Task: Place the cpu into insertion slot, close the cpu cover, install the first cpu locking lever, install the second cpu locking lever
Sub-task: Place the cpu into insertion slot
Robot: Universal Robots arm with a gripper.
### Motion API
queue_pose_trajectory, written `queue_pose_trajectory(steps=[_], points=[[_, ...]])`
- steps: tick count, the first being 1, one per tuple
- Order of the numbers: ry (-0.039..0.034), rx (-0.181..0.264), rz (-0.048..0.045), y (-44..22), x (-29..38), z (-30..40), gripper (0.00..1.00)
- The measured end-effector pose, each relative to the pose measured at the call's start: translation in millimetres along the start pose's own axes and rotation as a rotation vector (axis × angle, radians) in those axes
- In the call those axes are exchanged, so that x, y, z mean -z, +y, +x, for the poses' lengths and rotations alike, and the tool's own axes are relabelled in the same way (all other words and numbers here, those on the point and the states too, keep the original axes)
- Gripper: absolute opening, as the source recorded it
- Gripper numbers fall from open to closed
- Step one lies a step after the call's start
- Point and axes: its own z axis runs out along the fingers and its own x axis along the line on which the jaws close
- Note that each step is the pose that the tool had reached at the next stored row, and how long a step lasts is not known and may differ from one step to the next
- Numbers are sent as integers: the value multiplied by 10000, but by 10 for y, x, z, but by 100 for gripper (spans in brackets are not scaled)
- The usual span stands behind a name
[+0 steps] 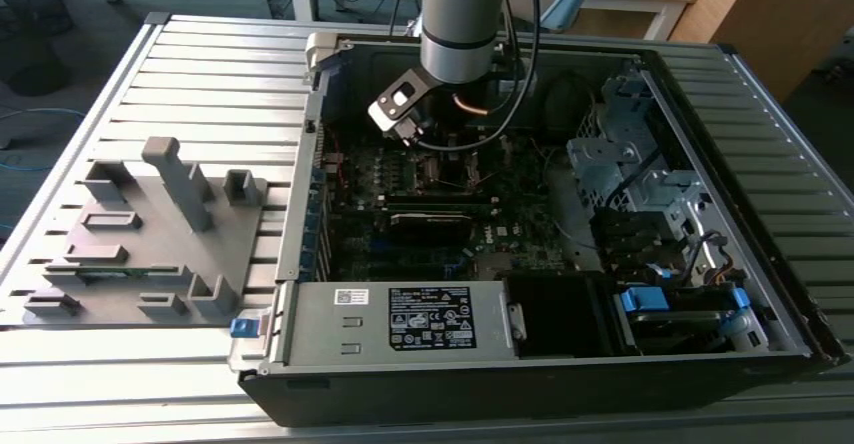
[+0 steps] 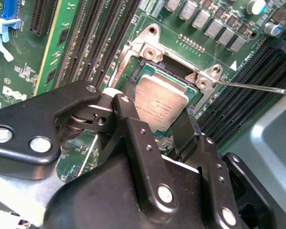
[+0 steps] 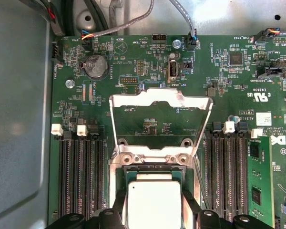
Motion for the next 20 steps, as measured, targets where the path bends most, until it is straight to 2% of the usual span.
queue_pose_trajectory(steps=[11,20], points=[[0,-1,0,1,16,0,54],[-2,0,1,5,-3,0,54]])
